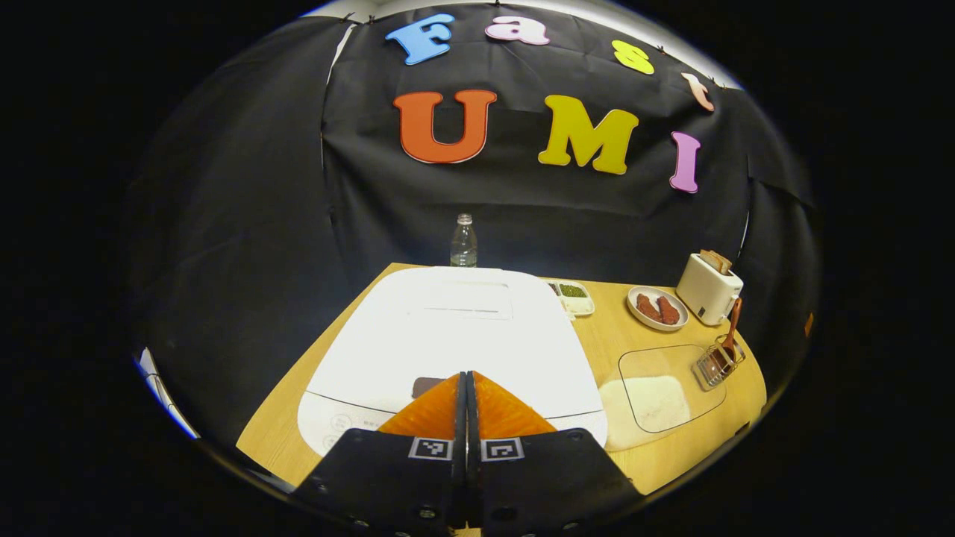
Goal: Close the left gripper, press the button to open the rice cooker; take a wooden spoon from the chopstick holder with the right hand, scoop a spoonful of rice and pour it into the rice cooker, then put the wooden spoon back into the chopstick holder.
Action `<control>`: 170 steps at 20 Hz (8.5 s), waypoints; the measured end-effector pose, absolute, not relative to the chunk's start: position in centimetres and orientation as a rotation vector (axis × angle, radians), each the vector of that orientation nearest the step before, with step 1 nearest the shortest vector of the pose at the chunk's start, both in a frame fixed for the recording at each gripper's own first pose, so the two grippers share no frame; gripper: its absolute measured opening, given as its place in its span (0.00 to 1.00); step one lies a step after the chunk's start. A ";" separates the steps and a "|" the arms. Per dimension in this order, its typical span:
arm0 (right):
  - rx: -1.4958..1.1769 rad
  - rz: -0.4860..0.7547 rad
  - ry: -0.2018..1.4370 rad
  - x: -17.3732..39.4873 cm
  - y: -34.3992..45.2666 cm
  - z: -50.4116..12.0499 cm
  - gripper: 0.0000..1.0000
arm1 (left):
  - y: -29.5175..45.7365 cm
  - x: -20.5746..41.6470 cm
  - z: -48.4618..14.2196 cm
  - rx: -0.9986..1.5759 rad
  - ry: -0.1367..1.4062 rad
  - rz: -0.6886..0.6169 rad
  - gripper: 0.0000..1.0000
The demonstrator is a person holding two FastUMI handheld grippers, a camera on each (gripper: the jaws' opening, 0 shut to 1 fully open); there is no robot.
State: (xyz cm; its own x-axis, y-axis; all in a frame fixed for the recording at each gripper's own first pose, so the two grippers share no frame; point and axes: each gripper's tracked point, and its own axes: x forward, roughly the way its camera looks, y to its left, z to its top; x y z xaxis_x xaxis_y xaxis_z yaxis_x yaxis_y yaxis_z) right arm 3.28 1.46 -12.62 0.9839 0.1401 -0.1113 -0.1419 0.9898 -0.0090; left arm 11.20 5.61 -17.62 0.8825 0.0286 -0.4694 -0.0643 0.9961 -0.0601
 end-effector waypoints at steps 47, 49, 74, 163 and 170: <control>0.065 0.195 0.346 20.7 0.5 -24.2 1.00 | -3.0 -1.1 -10.3 -0.078 0.041 -0.073 0.94; 0.092 0.183 0.384 22.6 0.5 -25.6 1.00 | -3.6 -2.2 -10.8 -0.045 0.022 -0.089 0.94; 0.266 0.236 0.588 28.9 1.4 -29.2 0.25 | -2.2 -4.8 -14.2 0.032 0.039 -0.072 0.93; 1.332 0.418 0.405 13.5 28.6 -14.5 0.20 | 10.0 -17.0 -17.9 -0.021 0.064 -0.032 0.93; 1.023 0.516 0.355 13.9 38.1 -11.4 0.20 | 11.8 -17.9 -18.6 -0.037 0.065 -0.017 0.93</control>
State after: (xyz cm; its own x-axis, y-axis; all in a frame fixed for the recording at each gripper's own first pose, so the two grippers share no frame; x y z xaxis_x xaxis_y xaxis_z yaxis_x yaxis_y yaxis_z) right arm 13.86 38.11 -11.40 0.8261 0.5620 -0.0421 -0.2400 0.4184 0.8760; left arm -17.93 11.84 -18.56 0.9978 -0.0180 -0.0644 0.0156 0.9992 -0.0380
